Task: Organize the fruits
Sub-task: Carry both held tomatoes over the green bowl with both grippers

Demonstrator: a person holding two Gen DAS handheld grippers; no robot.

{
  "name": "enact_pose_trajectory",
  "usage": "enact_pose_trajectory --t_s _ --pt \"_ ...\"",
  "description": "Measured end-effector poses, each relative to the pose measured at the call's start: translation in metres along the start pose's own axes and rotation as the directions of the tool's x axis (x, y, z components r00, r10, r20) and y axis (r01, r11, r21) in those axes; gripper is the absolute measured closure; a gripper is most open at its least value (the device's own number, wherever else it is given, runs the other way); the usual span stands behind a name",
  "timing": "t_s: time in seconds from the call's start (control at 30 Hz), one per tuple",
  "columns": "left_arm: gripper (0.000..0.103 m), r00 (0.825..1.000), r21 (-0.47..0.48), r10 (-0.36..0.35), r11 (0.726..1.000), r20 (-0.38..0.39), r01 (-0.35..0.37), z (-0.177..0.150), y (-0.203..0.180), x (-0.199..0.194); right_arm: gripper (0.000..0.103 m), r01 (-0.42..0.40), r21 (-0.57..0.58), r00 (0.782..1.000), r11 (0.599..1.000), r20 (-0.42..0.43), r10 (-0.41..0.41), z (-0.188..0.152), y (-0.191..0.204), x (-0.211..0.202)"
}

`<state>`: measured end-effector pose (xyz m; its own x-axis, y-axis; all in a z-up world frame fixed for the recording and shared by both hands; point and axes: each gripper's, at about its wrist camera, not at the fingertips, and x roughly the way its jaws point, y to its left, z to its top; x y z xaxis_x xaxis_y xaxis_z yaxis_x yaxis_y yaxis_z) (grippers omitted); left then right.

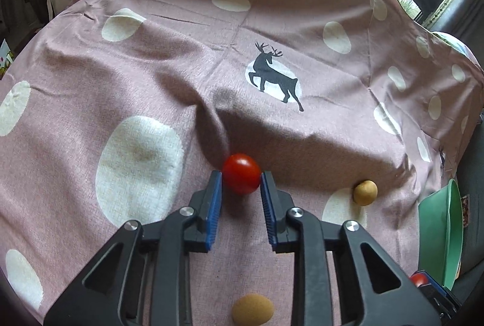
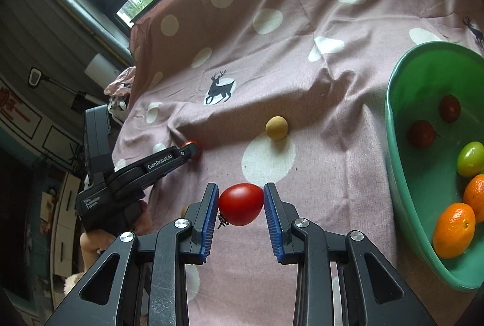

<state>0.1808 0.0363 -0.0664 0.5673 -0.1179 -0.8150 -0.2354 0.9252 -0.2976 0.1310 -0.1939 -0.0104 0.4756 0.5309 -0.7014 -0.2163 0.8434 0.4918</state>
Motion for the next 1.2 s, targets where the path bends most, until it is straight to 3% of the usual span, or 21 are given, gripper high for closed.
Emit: enact_pose_trajectory --t_s 0.33,0.67,0.9,1.2 --pt "0.079 1.000 0.005 0.000 1.000 0.007 0.000 0.000 -0.001 -0.002 0.071 0.011 0.001 1.000 1.000 0.019 -0.011 -0.002 -0.003 -0.009" --pt "0.079 0.993 0.065 -0.065 0.996 0.097 0.059 -0.020 -0.030 -0.061 0.071 0.015 0.015 0.997 1.000 0.075 -0.016 0.001 -0.010 -0.031" --pt "0.079 0.971 0.143 -0.176 0.978 0.160 0.153 -0.035 -0.060 -0.105 0.070 0.014 0.039 0.990 0.999 0.136 -0.019 0.004 -0.017 -0.055" --pt "0.079 0.941 0.296 -0.275 0.932 0.196 0.210 -0.065 -0.106 -0.144 0.070 0.052 0.078 0.975 0.996 0.213 -0.068 0.006 -0.033 -0.089"
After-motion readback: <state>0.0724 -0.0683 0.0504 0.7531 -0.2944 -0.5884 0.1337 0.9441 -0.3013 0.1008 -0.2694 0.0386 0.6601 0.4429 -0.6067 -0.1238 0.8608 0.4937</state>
